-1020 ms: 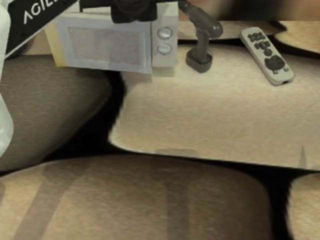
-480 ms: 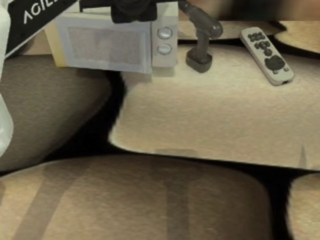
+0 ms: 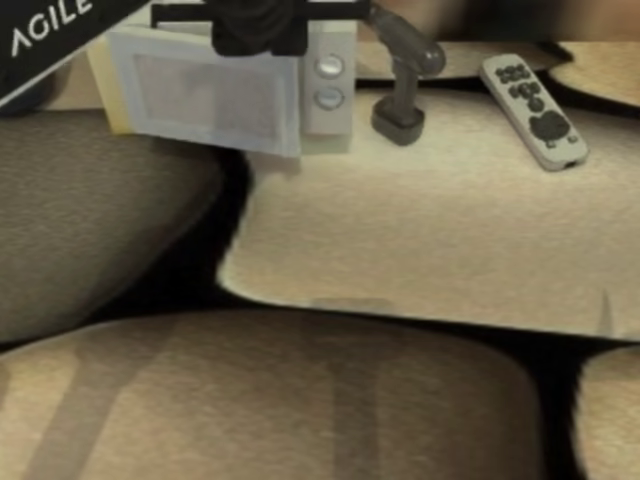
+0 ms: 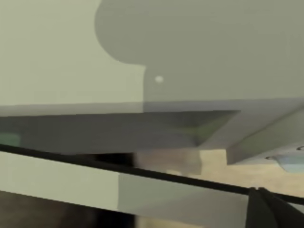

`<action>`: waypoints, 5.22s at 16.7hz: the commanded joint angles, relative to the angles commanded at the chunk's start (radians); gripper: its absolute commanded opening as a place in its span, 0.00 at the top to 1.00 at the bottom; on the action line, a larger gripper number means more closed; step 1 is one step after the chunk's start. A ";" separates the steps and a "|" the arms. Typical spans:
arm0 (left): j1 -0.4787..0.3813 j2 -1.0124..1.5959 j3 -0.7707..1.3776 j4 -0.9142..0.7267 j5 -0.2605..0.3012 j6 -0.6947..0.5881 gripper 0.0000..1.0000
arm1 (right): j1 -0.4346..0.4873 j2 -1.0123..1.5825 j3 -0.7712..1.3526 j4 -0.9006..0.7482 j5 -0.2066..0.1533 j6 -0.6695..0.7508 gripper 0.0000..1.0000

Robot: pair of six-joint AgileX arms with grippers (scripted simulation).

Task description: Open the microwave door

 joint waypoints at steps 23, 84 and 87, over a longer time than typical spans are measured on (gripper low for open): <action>-0.002 -0.014 -0.050 0.023 0.018 0.025 1.00 | 0.000 0.000 0.000 0.000 0.000 0.000 0.00; 0.042 -0.199 -0.325 0.146 0.143 0.255 1.00 | 0.000 0.000 0.000 0.000 0.000 0.000 0.00; 0.042 -0.199 -0.325 0.146 0.143 0.255 1.00 | 0.000 0.000 0.000 0.000 0.000 0.000 0.00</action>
